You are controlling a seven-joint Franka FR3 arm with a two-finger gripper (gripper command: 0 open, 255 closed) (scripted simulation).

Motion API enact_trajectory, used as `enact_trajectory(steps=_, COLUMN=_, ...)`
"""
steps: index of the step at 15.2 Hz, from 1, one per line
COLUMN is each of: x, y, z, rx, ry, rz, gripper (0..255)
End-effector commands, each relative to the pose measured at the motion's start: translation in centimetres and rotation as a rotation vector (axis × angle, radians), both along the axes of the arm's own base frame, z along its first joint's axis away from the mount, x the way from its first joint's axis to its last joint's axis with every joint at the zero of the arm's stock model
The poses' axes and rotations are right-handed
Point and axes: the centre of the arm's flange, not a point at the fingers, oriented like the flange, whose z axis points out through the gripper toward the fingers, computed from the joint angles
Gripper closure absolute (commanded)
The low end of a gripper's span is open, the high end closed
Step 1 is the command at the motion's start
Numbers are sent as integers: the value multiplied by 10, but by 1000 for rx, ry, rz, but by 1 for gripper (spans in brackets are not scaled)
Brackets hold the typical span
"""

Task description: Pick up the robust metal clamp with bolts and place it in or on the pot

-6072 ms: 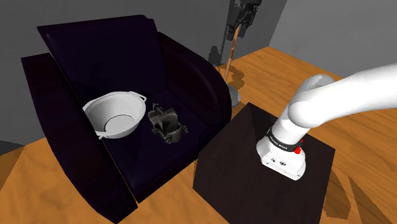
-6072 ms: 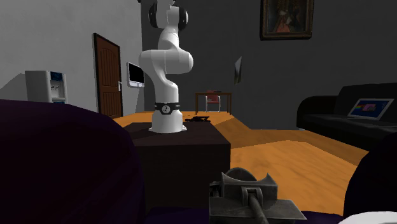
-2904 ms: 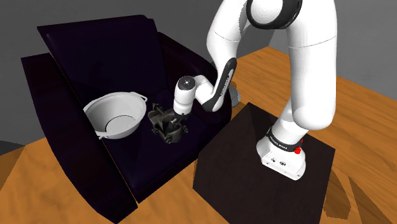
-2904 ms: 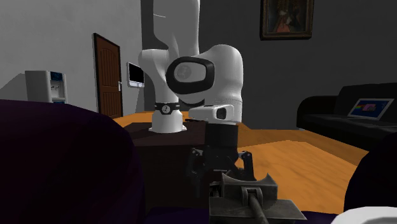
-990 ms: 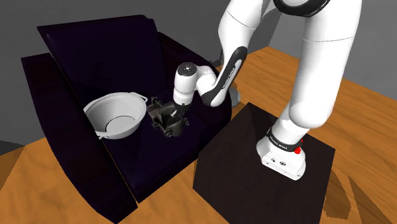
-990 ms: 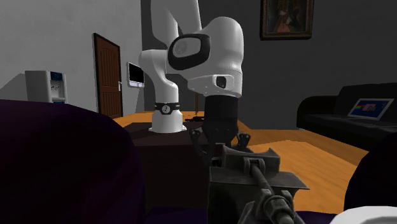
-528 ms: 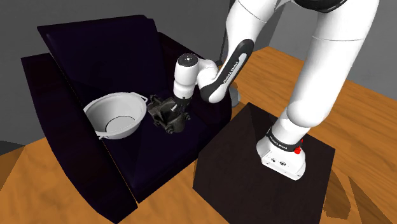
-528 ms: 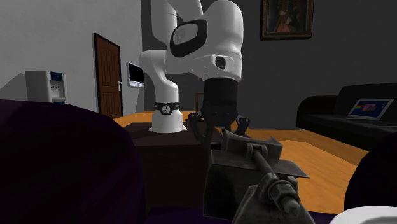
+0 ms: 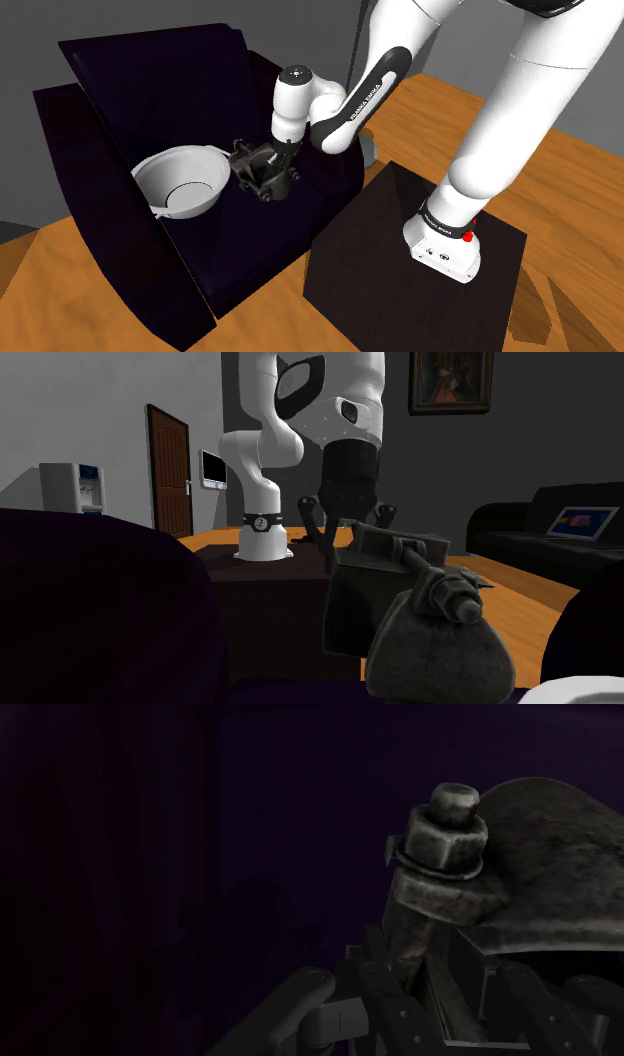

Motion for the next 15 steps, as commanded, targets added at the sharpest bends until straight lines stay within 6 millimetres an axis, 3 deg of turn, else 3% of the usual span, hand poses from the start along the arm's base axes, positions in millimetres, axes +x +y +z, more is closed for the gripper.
enact_trajectory(steps=1, x=1, y=0, z=11, rx=1, ry=-2, rz=0, gripper=255)
enact_trajectory(steps=11, x=1, y=0, z=63, rx=1, ry=-2, rz=0, gripper=255)
enact_trajectory(steps=15, x=44, y=31, z=65, rx=1, ry=-2, rz=0, gripper=255)
